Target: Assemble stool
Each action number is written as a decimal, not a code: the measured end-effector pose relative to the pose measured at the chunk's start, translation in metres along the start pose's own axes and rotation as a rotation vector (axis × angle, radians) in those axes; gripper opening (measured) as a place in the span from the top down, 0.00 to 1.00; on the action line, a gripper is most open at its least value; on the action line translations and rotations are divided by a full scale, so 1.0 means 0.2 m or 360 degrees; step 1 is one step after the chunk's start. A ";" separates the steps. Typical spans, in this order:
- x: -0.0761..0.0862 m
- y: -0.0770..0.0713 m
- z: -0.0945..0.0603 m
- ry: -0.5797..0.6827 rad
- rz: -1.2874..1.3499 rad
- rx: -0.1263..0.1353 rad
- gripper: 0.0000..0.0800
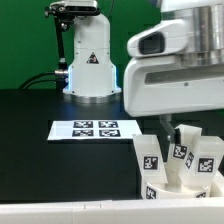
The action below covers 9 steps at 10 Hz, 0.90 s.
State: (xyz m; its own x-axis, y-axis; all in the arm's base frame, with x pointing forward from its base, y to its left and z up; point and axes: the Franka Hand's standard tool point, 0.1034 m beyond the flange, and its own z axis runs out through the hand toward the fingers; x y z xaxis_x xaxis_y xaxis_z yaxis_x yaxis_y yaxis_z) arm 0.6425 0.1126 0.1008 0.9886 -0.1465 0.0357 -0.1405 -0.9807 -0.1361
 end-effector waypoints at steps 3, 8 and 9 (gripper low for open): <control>-0.03 0.01 0.02 0.0006 -0.0578 -0.0056 0.19; -0.01 0.00 0.01 0.0000 -0.1482 -0.0170 0.19; -0.02 -0.02 0.02 -0.0023 -0.1682 -0.0209 0.19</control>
Offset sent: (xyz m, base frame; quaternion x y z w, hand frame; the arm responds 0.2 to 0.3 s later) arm 0.0000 0.0000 0.0000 0.0000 0.0000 -0.1296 0.9916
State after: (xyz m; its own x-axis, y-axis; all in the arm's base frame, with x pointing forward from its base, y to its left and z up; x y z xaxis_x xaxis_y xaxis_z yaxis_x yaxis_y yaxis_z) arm 0.6386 0.1179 0.0977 0.6127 0.7879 0.0613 0.7853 -0.6157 0.0648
